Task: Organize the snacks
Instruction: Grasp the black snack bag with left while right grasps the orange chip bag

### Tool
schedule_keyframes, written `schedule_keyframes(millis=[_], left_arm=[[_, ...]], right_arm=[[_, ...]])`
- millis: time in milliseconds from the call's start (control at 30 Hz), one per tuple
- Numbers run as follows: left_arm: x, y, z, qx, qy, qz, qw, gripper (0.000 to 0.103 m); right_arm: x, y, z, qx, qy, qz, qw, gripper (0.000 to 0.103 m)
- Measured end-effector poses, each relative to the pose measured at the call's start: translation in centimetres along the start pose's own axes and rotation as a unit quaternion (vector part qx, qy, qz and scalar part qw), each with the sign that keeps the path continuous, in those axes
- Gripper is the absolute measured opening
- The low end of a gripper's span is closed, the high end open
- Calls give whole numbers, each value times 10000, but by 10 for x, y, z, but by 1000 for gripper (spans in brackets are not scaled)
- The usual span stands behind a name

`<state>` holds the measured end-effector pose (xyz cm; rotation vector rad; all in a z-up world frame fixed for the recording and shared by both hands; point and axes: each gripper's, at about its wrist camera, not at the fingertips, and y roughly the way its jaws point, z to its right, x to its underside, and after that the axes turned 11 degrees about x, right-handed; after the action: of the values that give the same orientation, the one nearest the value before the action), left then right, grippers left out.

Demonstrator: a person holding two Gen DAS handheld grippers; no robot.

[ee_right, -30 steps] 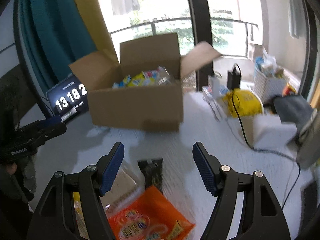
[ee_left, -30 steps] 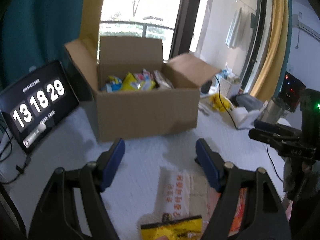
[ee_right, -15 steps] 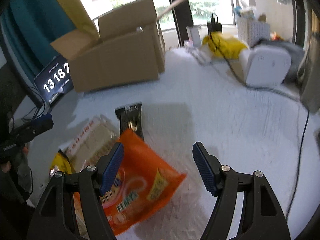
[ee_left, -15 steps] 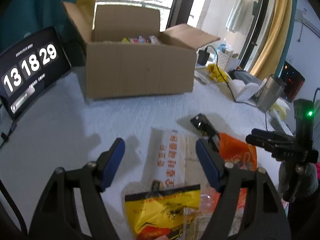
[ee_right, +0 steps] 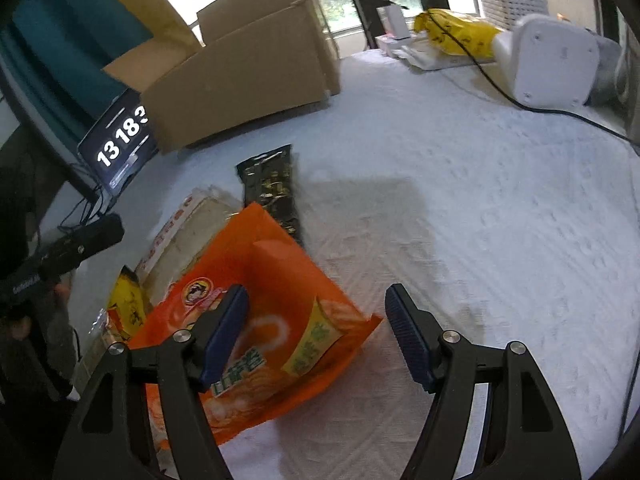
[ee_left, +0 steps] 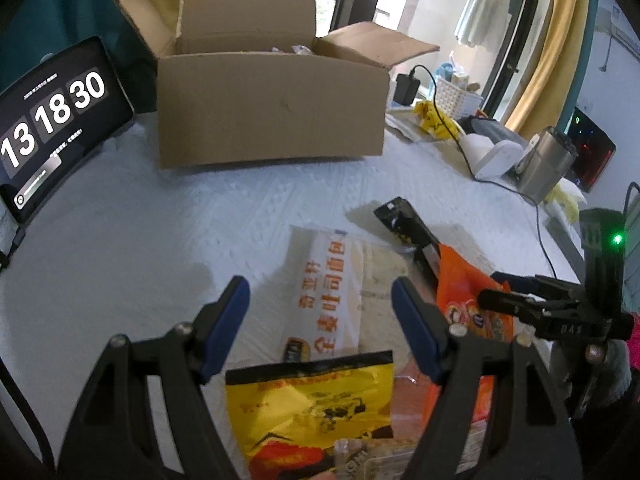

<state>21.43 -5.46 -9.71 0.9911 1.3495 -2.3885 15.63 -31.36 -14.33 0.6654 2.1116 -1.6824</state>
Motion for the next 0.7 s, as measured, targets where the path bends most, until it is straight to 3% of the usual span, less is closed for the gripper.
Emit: schedule_keyframes(millis=[200, 367, 567, 600, 700], left_arm=[[-2, 8, 5, -84, 5, -85, 9999, 75], [-5, 18, 13, -148, 63, -189, 9997, 75], [-10, 25, 23, -230, 152, -248, 9993, 75], [-11, 26, 24, -240, 163, -251, 9993, 75], [-16, 28, 30, -264, 249, -260, 9990, 75]], right_arm=[[7, -5, 1, -248, 2, -32, 9997, 74], [8, -4, -8, -78, -199, 148, 9997, 72], [8, -6, -19, -146, -540, 348, 9978, 41], [7, -6, -18, -214, -559, 349, 9976, 27], [3, -7, -16, -250, -646, 430, 9967, 21]])
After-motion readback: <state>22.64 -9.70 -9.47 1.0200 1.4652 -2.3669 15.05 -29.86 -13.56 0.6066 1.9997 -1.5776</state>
